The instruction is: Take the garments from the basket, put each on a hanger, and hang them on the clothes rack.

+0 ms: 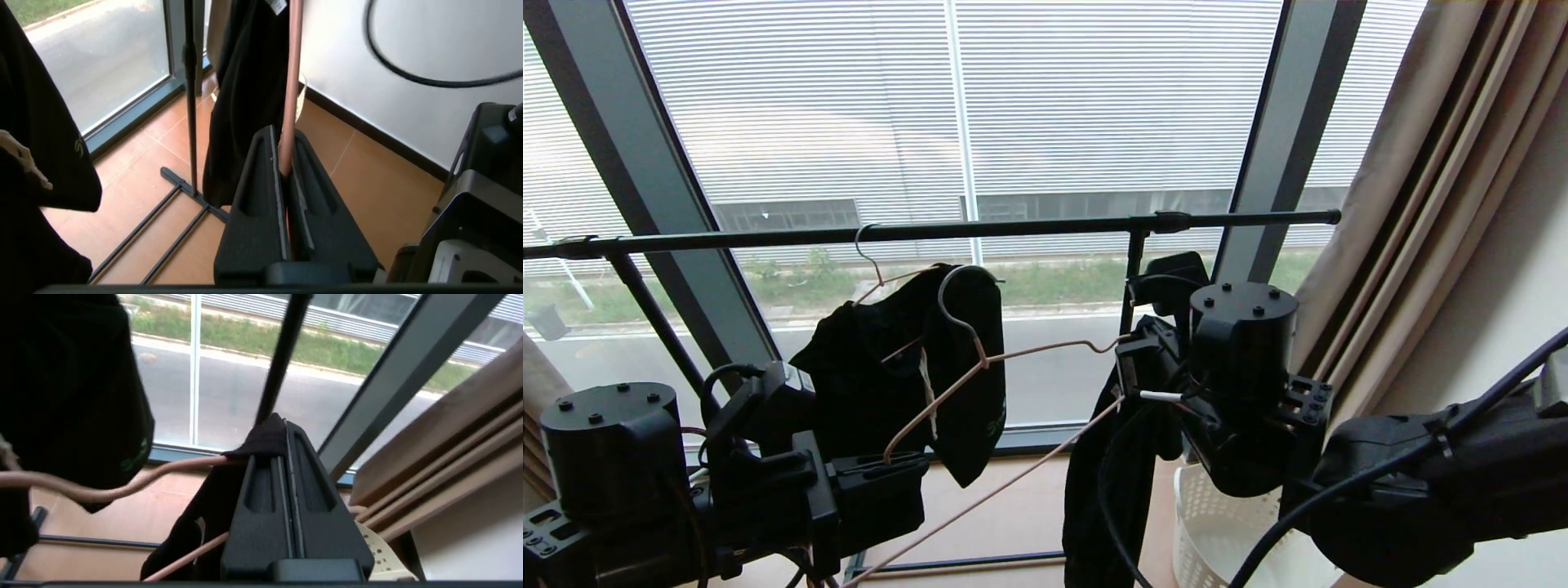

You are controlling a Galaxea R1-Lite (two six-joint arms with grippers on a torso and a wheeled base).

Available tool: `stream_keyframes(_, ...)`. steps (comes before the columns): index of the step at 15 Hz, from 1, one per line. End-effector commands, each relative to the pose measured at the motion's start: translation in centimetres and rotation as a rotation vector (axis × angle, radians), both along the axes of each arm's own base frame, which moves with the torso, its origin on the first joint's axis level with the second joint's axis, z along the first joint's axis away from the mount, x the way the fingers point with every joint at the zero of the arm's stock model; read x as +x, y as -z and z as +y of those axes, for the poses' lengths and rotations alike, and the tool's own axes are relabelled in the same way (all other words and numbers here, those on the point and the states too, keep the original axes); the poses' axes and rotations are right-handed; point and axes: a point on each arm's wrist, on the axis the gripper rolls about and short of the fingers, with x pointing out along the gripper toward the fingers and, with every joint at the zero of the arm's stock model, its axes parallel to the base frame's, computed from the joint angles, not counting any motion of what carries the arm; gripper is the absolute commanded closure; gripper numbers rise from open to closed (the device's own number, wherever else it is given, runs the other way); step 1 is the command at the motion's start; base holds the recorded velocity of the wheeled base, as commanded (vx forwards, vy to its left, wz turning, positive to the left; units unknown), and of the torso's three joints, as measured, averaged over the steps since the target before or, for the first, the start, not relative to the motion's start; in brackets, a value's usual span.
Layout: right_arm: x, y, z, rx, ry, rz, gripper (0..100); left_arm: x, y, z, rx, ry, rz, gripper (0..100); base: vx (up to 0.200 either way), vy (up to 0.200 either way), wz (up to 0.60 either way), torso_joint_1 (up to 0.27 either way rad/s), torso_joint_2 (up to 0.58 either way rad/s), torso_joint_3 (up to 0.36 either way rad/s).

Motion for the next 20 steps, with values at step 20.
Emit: stream_keyframes(20,-0.5,-3.6,-1.5,0.067,0.06,-0.081,100,0.3,0.4,1.1,0.039,-0.098,-0.03,100,0.0,0.0,0.0,0.0,0.0,0.0)
